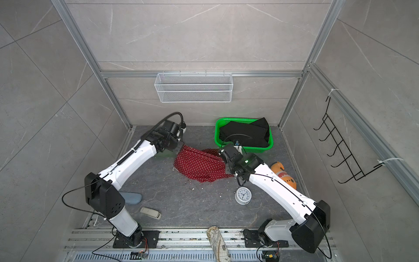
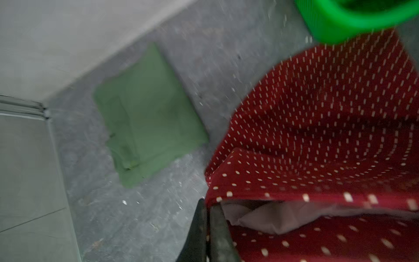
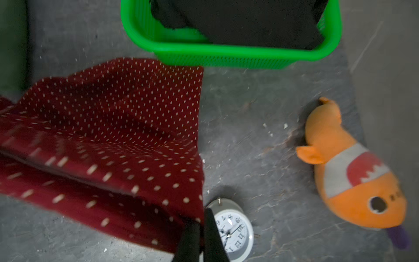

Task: Fold and stack skirts
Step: Flatten out the skirt at the center of the table.

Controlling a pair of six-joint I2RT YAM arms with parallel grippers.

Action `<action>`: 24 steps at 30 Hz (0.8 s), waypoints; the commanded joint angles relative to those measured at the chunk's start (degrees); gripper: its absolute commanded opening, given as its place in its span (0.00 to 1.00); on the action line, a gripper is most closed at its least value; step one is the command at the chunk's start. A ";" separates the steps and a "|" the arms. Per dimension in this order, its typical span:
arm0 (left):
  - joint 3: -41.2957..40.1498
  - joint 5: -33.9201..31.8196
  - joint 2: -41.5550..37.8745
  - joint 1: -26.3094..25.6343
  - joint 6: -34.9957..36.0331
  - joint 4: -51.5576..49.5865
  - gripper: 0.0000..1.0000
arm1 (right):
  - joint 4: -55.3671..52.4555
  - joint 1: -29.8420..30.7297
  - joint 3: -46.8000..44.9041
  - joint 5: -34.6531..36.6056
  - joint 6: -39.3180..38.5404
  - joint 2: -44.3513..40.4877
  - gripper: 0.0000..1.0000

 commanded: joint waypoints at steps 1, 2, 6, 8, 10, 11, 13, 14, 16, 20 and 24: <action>13.09 -4.67 -2.44 2.54 0.64 -7.28 0.00 | -4.66 -3.85 9.23 2.74 -10.11 2.58 0.00; 17.41 -5.26 -1.39 3.15 1.38 -9.31 0.00 | -5.06 -4.95 12.71 2.66 -11.99 3.60 0.00; 34.53 -7.02 3.27 3.77 5.38 -16.49 0.00 | -7.44 -8.15 26.58 -0.38 -18.51 7.77 0.00; 43.28 -6.70 5.69 3.84 6.69 -20.25 0.00 | -9.46 -9.38 34.11 -1.61 -20.87 10.35 0.00; 50.83 -6.59 7.54 3.80 7.55 -22.91 0.00 | -12.24 -10.23 42.48 -3.03 -22.98 13.35 0.00; 52.85 -6.54 7.80 3.79 8.00 -23.53 0.00 | -14.11 -10.57 47.54 -4.05 -24.10 15.16 0.00; 51.63 -6.31 6.00 3.84 8.20 -22.45 0.00 | -18.01 -11.23 57.17 -6.67 -25.99 18.40 0.00; 48.63 -6.34 4.03 3.84 8.32 -20.67 0.00 | -19.80 -11.51 62.10 -8.09 -26.87 19.89 0.00; 40.68 -5.86 -0.66 3.95 8.24 -16.01 0.00 | -23.44 -11.87 70.35 -11.21 -28.84 22.36 0.00; 30.50 -4.52 -8.12 4.54 6.75 -11.49 0.00 | -27.54 -12.03 76.36 -14.68 -30.51 23.12 0.00; 23.60 -3.78 -14.39 4.53 4.98 -8.96 0.00 | -21.67 -12.23 62.90 -15.46 -30.15 15.71 0.00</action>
